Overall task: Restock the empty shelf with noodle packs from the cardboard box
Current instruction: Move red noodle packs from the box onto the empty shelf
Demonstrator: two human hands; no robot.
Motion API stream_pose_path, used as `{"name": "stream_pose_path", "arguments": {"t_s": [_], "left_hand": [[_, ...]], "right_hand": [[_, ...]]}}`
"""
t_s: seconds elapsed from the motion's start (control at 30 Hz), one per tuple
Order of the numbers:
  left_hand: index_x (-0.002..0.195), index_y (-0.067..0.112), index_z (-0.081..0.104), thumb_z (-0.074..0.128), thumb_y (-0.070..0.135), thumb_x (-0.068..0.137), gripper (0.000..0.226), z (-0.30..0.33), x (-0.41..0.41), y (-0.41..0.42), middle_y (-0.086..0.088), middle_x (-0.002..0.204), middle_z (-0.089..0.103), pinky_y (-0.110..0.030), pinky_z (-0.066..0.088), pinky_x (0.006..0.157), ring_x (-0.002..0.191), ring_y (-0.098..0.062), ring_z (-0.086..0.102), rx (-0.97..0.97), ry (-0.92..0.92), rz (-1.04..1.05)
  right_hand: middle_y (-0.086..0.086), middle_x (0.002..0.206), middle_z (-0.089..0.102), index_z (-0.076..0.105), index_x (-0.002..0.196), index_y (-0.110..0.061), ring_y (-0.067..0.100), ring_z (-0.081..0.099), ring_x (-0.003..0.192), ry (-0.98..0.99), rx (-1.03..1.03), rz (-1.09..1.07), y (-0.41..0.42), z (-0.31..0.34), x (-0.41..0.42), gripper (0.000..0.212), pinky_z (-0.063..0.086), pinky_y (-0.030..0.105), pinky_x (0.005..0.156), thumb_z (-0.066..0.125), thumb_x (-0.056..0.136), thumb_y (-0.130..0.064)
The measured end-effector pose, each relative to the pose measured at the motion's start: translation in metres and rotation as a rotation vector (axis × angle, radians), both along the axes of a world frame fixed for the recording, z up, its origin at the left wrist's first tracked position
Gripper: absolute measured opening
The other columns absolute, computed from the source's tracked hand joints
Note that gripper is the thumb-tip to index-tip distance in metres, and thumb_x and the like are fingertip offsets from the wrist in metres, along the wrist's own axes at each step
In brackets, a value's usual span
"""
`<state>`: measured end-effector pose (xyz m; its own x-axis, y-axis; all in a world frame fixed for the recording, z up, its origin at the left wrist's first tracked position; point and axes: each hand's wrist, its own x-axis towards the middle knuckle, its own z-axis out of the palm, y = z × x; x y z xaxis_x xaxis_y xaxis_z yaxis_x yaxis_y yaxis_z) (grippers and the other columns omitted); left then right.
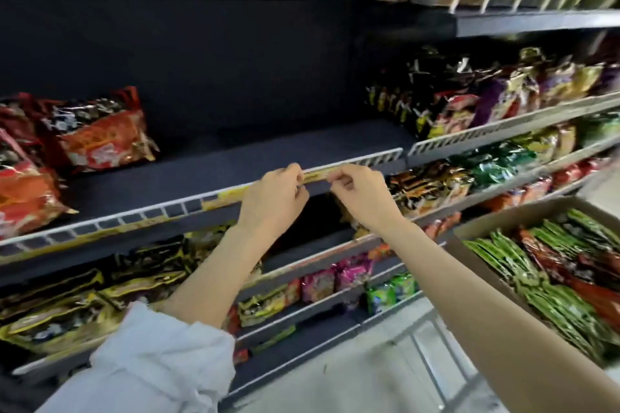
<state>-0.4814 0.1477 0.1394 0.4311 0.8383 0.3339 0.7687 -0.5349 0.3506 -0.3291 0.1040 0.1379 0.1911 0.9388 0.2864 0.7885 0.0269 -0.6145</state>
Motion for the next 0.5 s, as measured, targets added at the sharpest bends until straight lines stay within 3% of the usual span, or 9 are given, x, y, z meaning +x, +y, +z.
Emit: {"name": "stream_pose_path", "arguments": {"t_s": [0.2, 0.37, 0.5], "left_hand": [[0.103, 0.022, 0.059, 0.050, 0.031, 0.094, 0.016, -0.047, 0.149, -0.048, 0.000, 0.095, 0.068, -0.035, 0.055, 0.068, 0.085, -0.023, 0.064, -0.265, -0.020, -0.088], [0.098, 0.015, 0.064, 0.052, 0.024, 0.090, 0.017, -0.084, 0.265, -0.048, -0.008, 0.096, 0.068, -0.037, 0.052, 0.073, 0.091, -0.029, 0.063, -0.416, -0.006, -0.156], [0.097, 0.013, 0.064, 0.053, 0.022, 0.091, 0.016, -0.114, 0.351, -0.037, -0.008, 0.096, 0.067, -0.034, 0.048, 0.072, 0.091, -0.027, 0.062, -0.489, 0.015, -0.207]], "right_hand": [[0.006, 0.091, 0.064, 0.065, 0.105, -0.005, 0.017, 0.058, 0.086, 0.040, -0.230, -0.136, -0.066, -0.038, 0.146, 0.018, 0.044, 0.024, 0.076, 0.052, 0.094, -0.012], [0.015, 0.086, 0.066, 0.063, 0.105, 0.003, 0.029, 0.062, 0.086, 0.133, -0.273, -0.329, -0.084, -0.075, 0.242, 0.021, 0.047, 0.032, 0.078, 0.052, 0.090, -0.006], [0.017, 0.108, 0.067, 0.063, 0.110, 0.001, 0.032, 0.059, 0.105, 0.104, -0.346, -0.419, -0.083, -0.112, 0.321, 0.024, 0.048, 0.035, 0.087, 0.054, 0.090, -0.009]]}}
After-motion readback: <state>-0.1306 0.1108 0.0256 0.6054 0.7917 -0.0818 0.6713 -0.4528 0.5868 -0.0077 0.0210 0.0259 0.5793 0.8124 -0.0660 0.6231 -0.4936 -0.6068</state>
